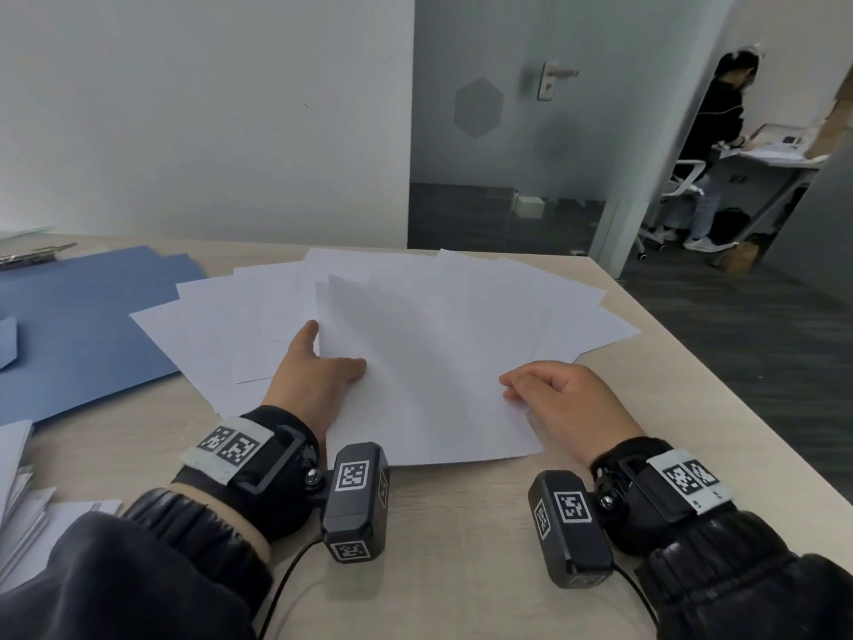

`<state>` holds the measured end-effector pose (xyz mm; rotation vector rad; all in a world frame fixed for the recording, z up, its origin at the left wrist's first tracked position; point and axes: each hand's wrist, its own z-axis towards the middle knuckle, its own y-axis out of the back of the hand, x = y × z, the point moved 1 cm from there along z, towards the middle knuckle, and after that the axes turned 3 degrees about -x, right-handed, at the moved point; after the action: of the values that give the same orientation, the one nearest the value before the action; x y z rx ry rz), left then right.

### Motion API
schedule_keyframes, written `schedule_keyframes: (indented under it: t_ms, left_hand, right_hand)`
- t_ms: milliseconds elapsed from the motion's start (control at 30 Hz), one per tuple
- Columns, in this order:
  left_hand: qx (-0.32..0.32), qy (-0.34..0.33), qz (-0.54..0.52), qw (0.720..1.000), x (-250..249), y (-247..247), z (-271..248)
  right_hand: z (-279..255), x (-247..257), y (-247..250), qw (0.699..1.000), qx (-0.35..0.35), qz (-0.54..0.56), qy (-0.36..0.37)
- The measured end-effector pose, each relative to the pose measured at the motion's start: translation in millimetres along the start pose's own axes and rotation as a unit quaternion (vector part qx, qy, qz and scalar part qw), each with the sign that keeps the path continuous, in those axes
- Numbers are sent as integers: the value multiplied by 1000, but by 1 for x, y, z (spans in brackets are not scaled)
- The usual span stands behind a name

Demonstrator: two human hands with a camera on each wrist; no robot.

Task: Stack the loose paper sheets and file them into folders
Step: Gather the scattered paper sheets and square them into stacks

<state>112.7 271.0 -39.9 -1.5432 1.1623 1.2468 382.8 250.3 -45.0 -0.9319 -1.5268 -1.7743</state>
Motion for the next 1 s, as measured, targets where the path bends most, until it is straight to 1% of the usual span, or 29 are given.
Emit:
schedule_keyframes:
  t_ms: [67, 133, 200, 233, 300, 367, 500, 600, 667, 733, 833, 900, 1000]
  left_hand:
    - [10, 8, -2, 1000, 0, 0, -1]
    - [31, 14, 0, 999, 1, -2, -4]
    - [62, 18, 2, 998, 0, -6, -10]
    - [63, 22, 8, 998, 0, -7, -11]
    - [53, 24, 23, 998, -2, -9, -11]
    - [37, 23, 45, 998, -2, -8, -8]
    - [33, 29, 34, 998, -4, -6, -10]
    - [18, 7, 33, 999, -2, -1, -5]
    - [13, -10, 53, 998, -1, 3, -3]
    - [23, -19, 65, 997, -1, 4, -4]
    - [39, -9, 77, 996, -2, 4, -6]
    - [52, -1, 78, 996, -1, 3, -4]
    - [59, 1, 76, 995, 0, 2, -5]
  right_hand:
    - [2, -5, 3, 999, -37, -13, -15]
    - [5, -7, 7, 996, -48, -59, -43]
    - [5, -4, 9, 988, -24, -133, -70]
    - [6, -4, 8, 982, -6, -176, -74]
    - [7, -4, 5, 966, 31, -248, -62]
    - [9, -6, 3, 959, 65, -271, -57]
    - [7, -7, 7, 967, 92, -236, -37]
    - [7, -10, 11, 977, 100, -188, -29]
    - [8, -15, 11, 984, 94, -150, -28]
    - [10, -20, 10, 991, 76, -102, -26]
    - [9, -21, 7, 997, 68, -9, -39]
    - [8, -19, 7, 998, 51, -20, -42]
    - [10, -15, 12, 993, 2, -104, -56]
